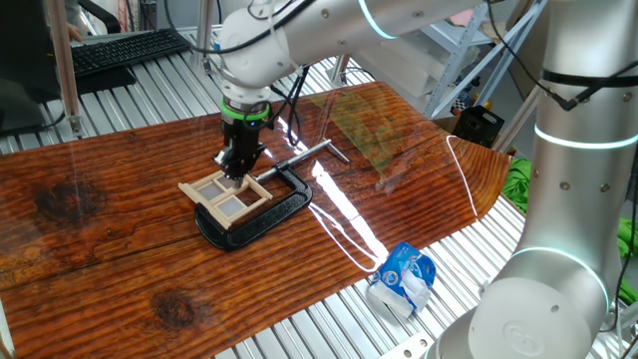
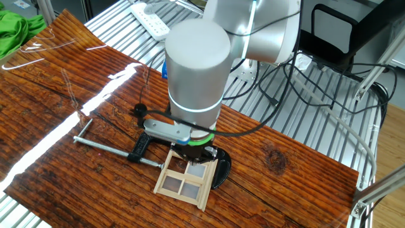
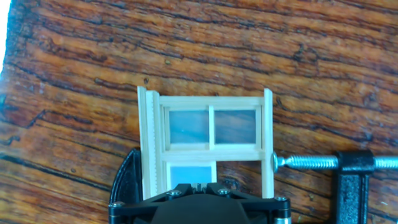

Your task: Close a sliding window

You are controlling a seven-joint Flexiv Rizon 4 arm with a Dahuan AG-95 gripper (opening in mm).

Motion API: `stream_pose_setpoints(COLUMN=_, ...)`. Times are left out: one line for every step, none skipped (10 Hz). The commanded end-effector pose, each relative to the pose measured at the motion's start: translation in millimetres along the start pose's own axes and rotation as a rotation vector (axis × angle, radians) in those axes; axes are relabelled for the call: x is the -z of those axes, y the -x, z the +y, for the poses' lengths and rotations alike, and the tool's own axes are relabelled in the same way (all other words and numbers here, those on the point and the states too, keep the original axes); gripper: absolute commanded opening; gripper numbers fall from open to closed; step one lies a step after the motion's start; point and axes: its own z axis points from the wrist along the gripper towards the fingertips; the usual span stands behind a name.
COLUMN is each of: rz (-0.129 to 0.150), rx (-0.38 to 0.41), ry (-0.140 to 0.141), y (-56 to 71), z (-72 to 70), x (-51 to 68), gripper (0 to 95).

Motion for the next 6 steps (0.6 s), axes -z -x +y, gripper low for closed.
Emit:
stream_pose_setpoints(rz=0.001, rx=0.0, ry=0.001, y=3.5, z=1.7, x=-5.5, gripper=0.0)
stream_pose_setpoints(rz=-0.001, rx=0.0, ry=0.0, y=5.0, z=2.1, x=-8.4, gripper=0.0)
stream_pose_setpoints(rz=-0.002, rx=0.0, ry=0.001, y=6.3, z=1.6, x=-10.6, gripper=0.0)
stream_pose_setpoints(rz=-0.005, rx=0.0, ry=0.005, y=8.5, z=0.2, x=-14.3, gripper=0.0)
stream_pose_setpoints(rz=-0.006, rx=0.001, ry=0.011, y=10.4, z=-1.3, x=-17.5, gripper=0.0)
stream_pose_setpoints(rz=-0.009, rx=0.001, ry=0.01, y=12.3, z=-2.0, x=-21.3, gripper=0.0)
